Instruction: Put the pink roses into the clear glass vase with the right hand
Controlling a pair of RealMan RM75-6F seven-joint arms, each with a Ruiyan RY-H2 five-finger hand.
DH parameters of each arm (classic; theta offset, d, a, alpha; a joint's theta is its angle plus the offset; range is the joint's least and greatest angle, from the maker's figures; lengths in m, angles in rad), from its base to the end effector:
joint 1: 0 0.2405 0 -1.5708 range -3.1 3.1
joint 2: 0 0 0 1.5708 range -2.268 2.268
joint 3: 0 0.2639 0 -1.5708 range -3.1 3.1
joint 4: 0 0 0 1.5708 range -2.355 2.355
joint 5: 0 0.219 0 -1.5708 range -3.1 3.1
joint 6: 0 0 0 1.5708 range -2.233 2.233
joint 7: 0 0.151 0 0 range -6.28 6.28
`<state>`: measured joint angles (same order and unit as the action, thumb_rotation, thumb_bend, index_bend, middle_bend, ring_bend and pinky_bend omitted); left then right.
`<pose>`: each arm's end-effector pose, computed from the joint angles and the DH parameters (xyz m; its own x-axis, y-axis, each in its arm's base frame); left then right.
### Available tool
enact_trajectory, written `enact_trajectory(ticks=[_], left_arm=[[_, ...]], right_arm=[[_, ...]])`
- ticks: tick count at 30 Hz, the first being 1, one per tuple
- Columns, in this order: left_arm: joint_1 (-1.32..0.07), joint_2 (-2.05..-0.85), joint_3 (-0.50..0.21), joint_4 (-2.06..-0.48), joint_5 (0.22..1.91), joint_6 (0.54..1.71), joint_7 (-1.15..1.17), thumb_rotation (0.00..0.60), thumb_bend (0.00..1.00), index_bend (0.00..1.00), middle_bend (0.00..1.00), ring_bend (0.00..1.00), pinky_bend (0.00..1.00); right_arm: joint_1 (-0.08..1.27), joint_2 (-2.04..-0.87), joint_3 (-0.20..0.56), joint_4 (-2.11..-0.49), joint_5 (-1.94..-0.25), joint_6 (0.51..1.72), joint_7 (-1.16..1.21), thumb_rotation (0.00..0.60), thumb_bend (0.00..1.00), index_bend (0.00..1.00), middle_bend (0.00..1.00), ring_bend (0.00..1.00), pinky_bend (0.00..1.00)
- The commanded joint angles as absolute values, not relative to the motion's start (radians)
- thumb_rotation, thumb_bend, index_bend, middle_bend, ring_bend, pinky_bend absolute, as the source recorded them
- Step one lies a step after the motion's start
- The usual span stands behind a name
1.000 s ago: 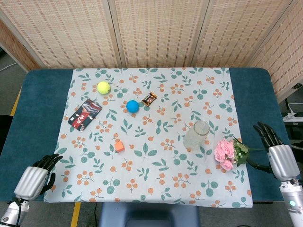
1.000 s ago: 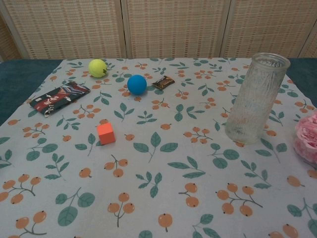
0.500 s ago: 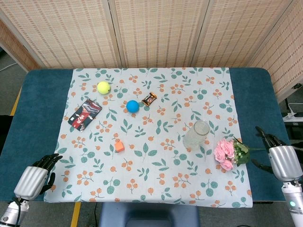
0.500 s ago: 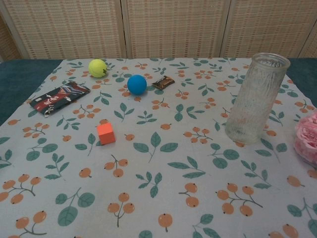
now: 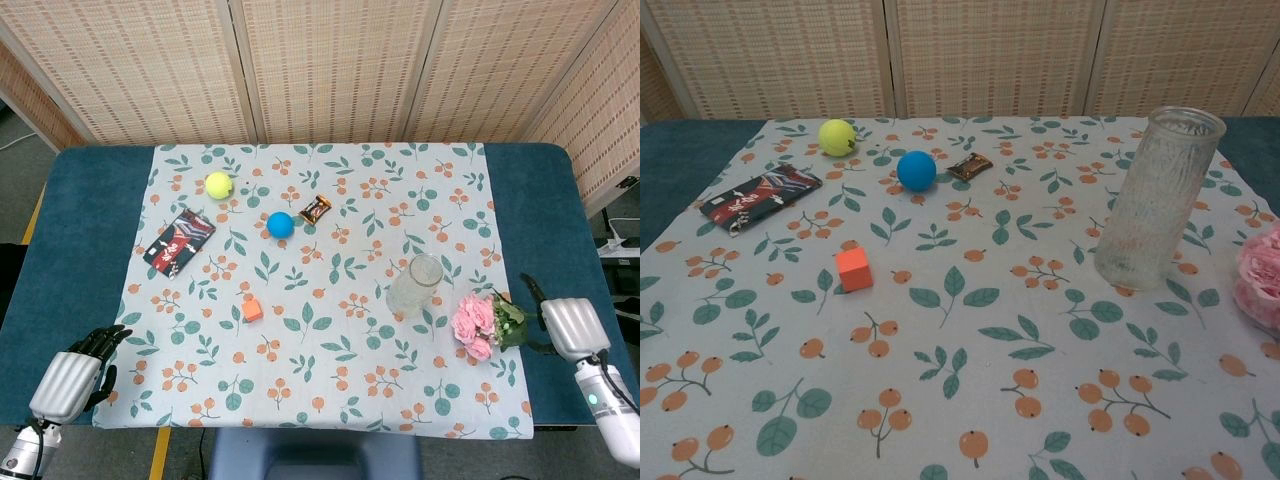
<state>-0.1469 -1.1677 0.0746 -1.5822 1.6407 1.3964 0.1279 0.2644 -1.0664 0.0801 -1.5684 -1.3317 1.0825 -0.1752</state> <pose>-0.3083 0.1767 0.1039 0.5249 0.1601 0.8360 0.8440 -0.2256 -0.4867 -0.3404 -0.2500 0.1398 0.5845 -0.2758 0.7631 -0.8009 -0.0451 0.5971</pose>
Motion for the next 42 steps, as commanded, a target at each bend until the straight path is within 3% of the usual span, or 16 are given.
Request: enact_trajectory(ticks=[1,14,26,29,35,42], left_arm=[[-0.147,-1.168,0.075,-1.582,1.641,1.396,0.128,0.600,0.64,0.16,0.15,0.18,0.43],[-0.149,-1.169,0.076,-1.575,1.645,1.396,0.119,0.600,0.64,0.16,0.16,0.18,0.43],[-0.149,-1.169,0.077,-1.575,1.646,1.396,0.120,0.600,0.64,0.17,0.16,0.18,0.43],[-0.150,-1.168,0.078,-1.576,1.648,1.396,0.120,0.600,0.64,0.17,0.16,0.18,0.43],[-0.149,-1.168,0.078,-1.575,1.648,1.397,0.119,0.600,0.64,0.17,0.16,0.18,0.43],[-0.149,-1.168,0.079,-1.575,1.648,1.397,0.116,0.600,0.64,0.17,0.16,0.18,0.43]], right_arm=[[0.332,-1.078,0.082,-1.507,-1.315,0.970,-0.098,0.600,0.04,0.02,0.66,0.75,0.87],[0.448,-1.191,0.053,-1.313,-1.226,0.704,-0.064,0.600,0.04,0.09,0.67,0.76,0.88],[0.449,-1.267,0.032,-1.223,-1.324,0.758,0.046,0.600,0.04,0.20,0.69,0.78,0.89],[0.446,-1.280,0.028,-1.200,-1.349,0.776,0.092,0.600,0.04,0.30,0.71,0.79,0.90],[0.446,-1.307,0.028,-1.162,-1.351,0.779,0.144,0.600,0.06,0.67,0.73,0.81,0.91],[0.404,-1.316,0.061,-1.191,-1.330,0.918,0.093,0.600,0.33,0.86,0.79,0.85,0.95]])
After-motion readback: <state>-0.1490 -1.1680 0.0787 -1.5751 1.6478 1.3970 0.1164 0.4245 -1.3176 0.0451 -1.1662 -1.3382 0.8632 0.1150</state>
